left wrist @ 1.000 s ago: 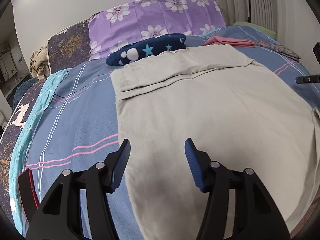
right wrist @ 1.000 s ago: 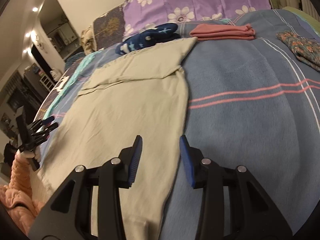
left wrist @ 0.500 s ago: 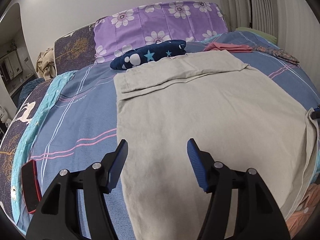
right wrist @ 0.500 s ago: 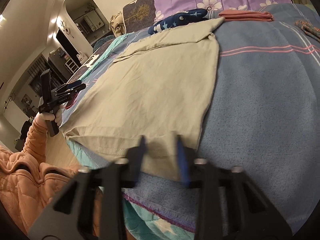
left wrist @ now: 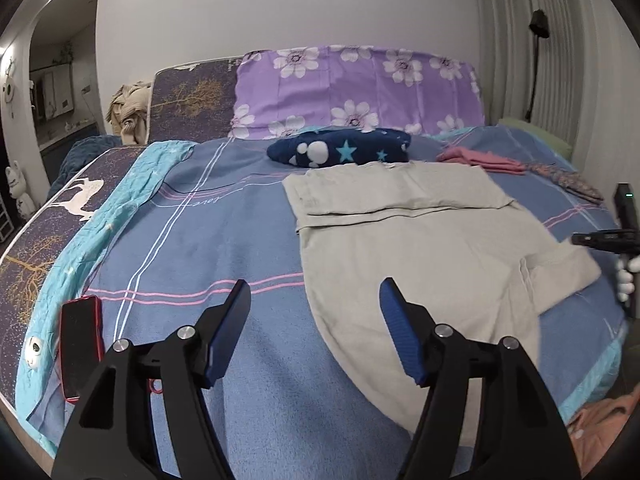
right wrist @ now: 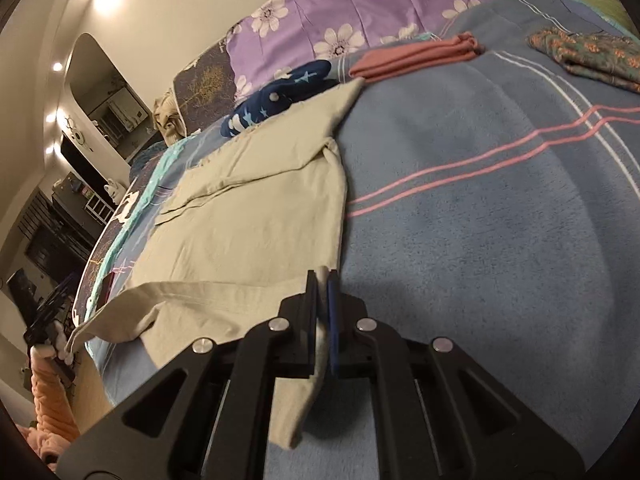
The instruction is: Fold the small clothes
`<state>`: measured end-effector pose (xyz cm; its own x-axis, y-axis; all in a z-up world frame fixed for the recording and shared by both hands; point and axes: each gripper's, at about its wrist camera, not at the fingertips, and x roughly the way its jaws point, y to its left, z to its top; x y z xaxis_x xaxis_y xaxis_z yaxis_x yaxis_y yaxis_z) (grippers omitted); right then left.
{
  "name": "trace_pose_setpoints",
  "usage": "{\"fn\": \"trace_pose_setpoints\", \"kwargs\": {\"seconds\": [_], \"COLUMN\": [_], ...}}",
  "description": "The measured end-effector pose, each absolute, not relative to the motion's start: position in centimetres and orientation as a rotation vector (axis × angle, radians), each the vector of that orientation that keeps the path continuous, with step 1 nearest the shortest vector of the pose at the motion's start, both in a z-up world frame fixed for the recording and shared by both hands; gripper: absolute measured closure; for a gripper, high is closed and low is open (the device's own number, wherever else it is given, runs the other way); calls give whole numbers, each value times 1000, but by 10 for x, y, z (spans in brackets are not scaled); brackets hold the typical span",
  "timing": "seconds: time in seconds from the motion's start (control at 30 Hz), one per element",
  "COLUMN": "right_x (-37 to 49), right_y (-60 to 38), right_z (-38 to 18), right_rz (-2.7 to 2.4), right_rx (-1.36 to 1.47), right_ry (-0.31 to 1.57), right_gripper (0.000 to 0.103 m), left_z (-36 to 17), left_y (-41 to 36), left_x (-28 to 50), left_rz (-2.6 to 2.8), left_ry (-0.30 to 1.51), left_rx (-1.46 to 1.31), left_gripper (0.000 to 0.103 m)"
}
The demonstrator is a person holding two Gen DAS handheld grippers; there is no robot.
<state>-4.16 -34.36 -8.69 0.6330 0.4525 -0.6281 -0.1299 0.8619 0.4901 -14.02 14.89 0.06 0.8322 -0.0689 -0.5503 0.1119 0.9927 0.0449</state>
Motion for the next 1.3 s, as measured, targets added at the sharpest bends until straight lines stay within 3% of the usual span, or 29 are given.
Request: {"fn": "trace_pose_setpoints", "kwargs": {"seconds": [0.43,0.7,0.73,0.77,0.8,0.83,1.03,1.3], "right_x": [-36,-36,-36,-36,-37,-37,-39,-33], "right_y": [-343,-343,-343,-343,-343,-343,-344,-335], "right_z": [-100,-100,-100,-99,-98,-98,-88,-32], "right_rz": [303,278,276,273,270,269,273,318], "right_rx": [457,466,465,463,462,463,479,441], "right_ry": [871,882,883,882,880,877,845,704], "right_gripper": [98,98,98,98,98,98,98,98], "left_z": [-57,-46,-41,-38,-36,-34,-25,5], "left_y": [100,69,65,63,62,64,99,111], "left_x": [-214,-205,-203,-200,-194,-184,-144,-105], "left_rz": [-287,-422,-452,-477,-508,-550,-494,-382], "left_ry": [789,535,504,497,513,554,601,512], "left_rx": [635,616,614,609,597,561,377,307], "left_gripper": [35,35,38,53,86,101,101,101]}}
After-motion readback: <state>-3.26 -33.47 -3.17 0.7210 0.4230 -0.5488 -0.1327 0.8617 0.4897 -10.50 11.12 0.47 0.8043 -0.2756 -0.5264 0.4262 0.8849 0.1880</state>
